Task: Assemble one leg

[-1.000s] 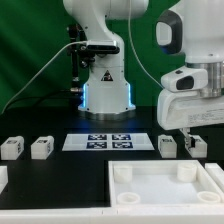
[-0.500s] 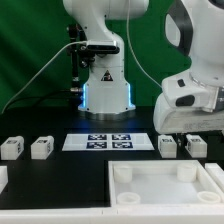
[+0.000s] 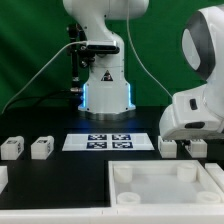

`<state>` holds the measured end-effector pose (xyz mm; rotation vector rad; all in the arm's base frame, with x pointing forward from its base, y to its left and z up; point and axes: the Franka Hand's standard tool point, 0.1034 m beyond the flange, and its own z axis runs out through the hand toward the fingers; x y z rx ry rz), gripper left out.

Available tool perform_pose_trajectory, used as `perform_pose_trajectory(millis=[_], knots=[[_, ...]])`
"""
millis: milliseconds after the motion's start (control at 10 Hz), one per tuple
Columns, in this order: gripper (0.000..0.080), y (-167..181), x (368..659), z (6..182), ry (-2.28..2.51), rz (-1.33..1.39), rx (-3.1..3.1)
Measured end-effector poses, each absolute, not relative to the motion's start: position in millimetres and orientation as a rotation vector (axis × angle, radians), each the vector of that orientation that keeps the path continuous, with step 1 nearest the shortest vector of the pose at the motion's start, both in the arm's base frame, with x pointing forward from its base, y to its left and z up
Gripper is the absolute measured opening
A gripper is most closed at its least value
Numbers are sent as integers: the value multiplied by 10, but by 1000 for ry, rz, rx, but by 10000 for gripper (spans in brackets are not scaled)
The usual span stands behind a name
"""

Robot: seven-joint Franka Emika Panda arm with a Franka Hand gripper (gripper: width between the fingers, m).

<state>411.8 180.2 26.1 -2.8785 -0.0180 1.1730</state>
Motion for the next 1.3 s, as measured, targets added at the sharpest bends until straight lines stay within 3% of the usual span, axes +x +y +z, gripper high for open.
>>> perform_pose_trajectory(millis=[1100,1300], knots=[[649,1803,3841,63,-6,1286,-2860],[402,1803,3841,63,-6,1286,-2860]])
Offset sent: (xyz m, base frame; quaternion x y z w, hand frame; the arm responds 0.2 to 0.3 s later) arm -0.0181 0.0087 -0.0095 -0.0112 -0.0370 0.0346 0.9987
